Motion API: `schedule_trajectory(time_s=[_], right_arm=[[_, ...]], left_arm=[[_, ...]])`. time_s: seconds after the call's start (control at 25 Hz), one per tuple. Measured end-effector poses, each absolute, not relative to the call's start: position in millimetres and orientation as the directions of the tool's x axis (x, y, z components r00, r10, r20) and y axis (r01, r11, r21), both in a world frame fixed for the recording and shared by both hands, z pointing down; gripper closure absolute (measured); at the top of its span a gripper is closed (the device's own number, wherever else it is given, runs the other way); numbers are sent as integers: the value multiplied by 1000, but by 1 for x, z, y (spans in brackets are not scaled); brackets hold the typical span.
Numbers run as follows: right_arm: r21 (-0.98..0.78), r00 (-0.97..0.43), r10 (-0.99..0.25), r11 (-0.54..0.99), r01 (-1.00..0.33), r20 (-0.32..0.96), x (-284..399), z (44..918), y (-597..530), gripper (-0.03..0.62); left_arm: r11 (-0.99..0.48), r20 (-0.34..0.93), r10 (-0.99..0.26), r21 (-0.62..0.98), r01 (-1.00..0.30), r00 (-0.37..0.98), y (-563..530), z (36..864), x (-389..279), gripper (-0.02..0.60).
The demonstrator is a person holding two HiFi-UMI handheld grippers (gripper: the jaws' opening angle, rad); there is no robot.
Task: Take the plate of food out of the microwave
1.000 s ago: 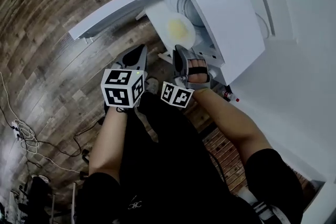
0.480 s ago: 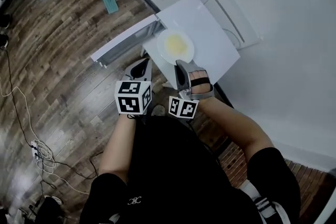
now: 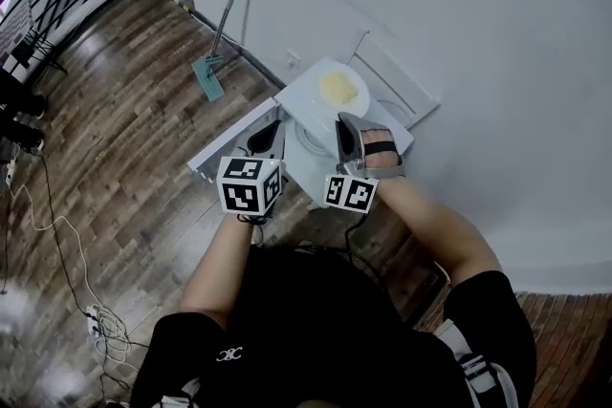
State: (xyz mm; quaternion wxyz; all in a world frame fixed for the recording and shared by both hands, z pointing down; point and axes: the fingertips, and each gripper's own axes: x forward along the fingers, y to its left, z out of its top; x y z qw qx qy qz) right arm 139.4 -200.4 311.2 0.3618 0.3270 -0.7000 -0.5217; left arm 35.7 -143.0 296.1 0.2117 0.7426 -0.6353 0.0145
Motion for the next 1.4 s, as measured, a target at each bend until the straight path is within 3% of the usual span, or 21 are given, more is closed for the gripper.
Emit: schedule_trajectory(time_s=[0.56, 1.4], right_arm=[[972, -448, -894, 125, -201, 23, 153, 186, -257, 568], [982, -386, -917, 156, -110, 103, 164, 208, -270, 568]], left_arm=[[-286, 70, -952, 144, -947, 299, -188, 186, 63, 584], [-305, 114, -938, 178, -935, 328, -204, 210, 68, 584]])
